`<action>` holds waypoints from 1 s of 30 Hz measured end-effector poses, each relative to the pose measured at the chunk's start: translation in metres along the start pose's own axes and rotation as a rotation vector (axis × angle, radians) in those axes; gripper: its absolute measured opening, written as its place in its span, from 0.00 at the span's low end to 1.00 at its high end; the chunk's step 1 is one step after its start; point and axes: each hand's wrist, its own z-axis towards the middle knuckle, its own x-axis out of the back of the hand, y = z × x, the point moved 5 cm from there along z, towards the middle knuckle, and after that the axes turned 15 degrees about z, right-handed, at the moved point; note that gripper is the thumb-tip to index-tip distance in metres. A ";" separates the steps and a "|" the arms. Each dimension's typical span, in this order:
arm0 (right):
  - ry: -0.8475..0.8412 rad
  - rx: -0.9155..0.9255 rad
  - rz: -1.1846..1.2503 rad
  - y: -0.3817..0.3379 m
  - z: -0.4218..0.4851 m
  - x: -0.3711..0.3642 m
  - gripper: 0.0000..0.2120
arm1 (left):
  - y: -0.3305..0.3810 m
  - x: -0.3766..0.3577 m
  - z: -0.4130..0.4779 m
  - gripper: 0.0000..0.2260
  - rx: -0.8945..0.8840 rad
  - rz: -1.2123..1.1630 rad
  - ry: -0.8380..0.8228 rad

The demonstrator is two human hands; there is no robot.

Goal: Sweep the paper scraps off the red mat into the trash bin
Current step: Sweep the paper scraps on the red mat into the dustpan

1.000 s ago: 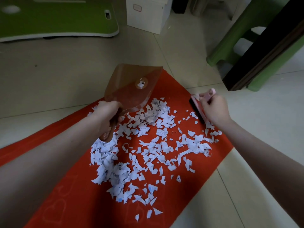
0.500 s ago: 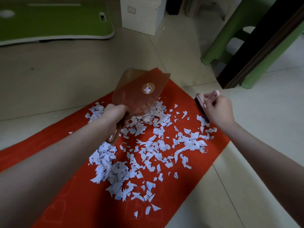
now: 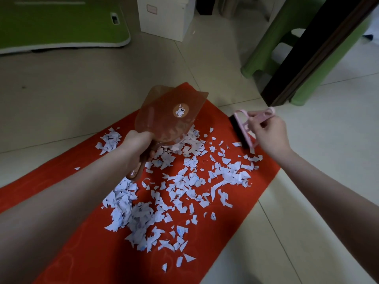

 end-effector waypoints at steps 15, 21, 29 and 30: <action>-0.048 -0.084 0.045 0.022 -0.030 -0.002 0.12 | -0.003 -0.008 0.004 0.06 0.015 0.009 0.004; 0.071 -0.050 0.004 0.018 -0.014 0.018 0.09 | -0.002 -0.007 0.001 0.06 0.000 0.012 -0.004; -0.084 -0.056 -0.107 0.025 -0.039 -0.005 0.12 | -0.004 -0.008 0.007 0.05 -0.012 -0.009 0.010; -0.118 -0.054 -0.044 0.019 -0.042 -0.012 0.09 | -0.005 -0.008 0.008 0.05 -0.012 -0.012 0.012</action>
